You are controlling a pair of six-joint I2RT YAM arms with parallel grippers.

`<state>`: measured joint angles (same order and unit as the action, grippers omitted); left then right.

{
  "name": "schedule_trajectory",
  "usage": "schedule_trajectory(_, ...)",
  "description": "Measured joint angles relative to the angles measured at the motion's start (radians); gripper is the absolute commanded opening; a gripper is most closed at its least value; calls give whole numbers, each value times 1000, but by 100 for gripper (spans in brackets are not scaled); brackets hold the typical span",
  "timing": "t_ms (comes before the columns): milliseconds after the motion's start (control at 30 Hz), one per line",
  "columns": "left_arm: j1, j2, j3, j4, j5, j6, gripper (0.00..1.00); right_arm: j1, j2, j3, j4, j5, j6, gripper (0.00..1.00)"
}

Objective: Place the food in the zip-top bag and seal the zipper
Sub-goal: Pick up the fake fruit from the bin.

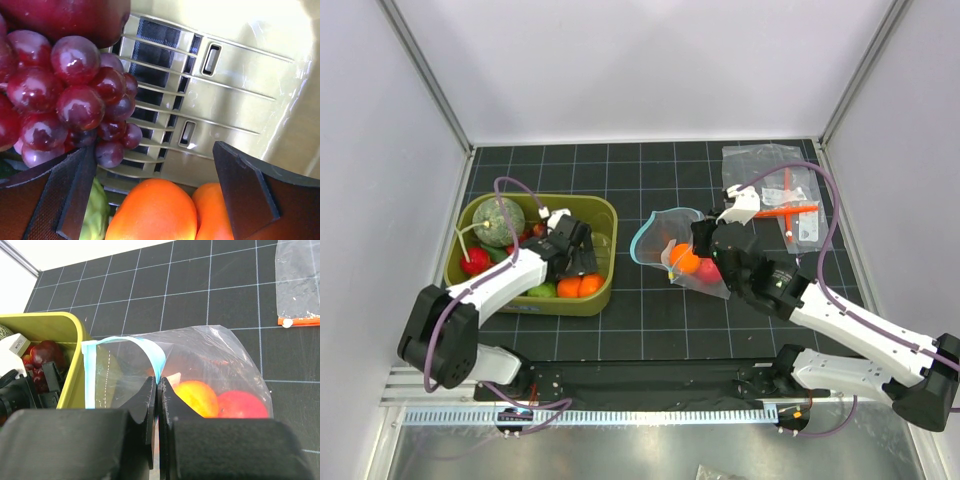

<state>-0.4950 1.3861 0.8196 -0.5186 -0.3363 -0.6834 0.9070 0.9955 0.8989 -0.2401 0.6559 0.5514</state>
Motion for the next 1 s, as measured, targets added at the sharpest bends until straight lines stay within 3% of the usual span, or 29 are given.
schedule_trajectory(167,1,-25,-34,38,7,8,96,0,0,0,0,0,0,7)
schedule_trajectory(400,-17,-182,-130,43,51,-26,100,0,-1,-2,0,-4,0,7)
schedule_trajectory(633,-79,-267,-110,-97,47,-79,100,0,-1,-3,0,-6,0,7)
schedule_trajectory(1000,-146,-392,45,-342,-14,-124,100,0,-1,-3,0,-13,0,7)
